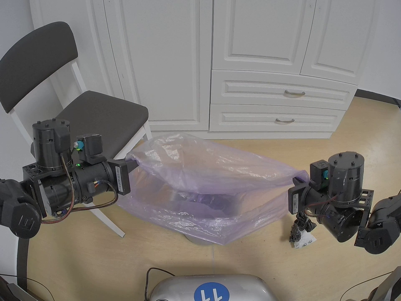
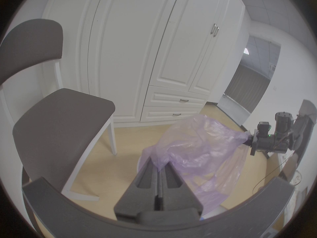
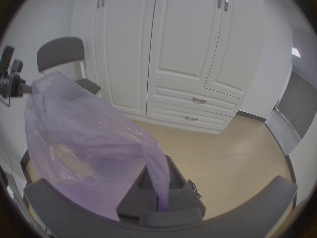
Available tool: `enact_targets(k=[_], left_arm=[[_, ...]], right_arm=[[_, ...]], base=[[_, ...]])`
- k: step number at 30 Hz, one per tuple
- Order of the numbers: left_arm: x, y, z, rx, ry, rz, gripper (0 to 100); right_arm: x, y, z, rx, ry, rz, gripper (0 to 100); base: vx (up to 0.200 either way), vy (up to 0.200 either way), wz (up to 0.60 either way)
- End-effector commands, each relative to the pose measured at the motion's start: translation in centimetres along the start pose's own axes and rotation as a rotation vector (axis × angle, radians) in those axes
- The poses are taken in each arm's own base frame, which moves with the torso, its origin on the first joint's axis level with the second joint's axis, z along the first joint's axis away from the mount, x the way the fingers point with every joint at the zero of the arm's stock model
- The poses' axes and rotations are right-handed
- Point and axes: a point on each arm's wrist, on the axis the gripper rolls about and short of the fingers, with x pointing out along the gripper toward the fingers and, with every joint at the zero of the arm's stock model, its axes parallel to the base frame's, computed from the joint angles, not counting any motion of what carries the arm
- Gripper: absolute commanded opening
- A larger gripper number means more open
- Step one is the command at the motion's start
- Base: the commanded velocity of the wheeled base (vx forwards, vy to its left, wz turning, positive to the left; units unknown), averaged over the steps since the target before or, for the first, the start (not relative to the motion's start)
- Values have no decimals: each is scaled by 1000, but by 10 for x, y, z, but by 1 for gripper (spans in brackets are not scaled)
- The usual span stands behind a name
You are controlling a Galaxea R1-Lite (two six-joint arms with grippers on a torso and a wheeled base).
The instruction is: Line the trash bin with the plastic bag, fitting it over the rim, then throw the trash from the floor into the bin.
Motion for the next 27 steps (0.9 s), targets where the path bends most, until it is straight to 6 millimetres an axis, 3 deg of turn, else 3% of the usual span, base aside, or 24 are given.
enact_targets(k=[1, 9, 19, 27], left_arm=[[4, 12, -10, 29, 44, 36, 0], [6, 21, -14, 46, 60, 62, 0], [23, 23, -23, 53, 36, 51, 0], [39, 13, -33, 79, -55, -3, 0]], right_arm=[[8, -3, -26, -85, 94, -25, 0], [15, -10, -41, -137, 154, -43, 0], [19, -9, -39, -115, 140, -48, 0], [19, -11, -33, -45, 12, 31, 0]], base=[[0, 0, 0], [0, 0, 0], [0, 0, 0], [0, 0, 0]])
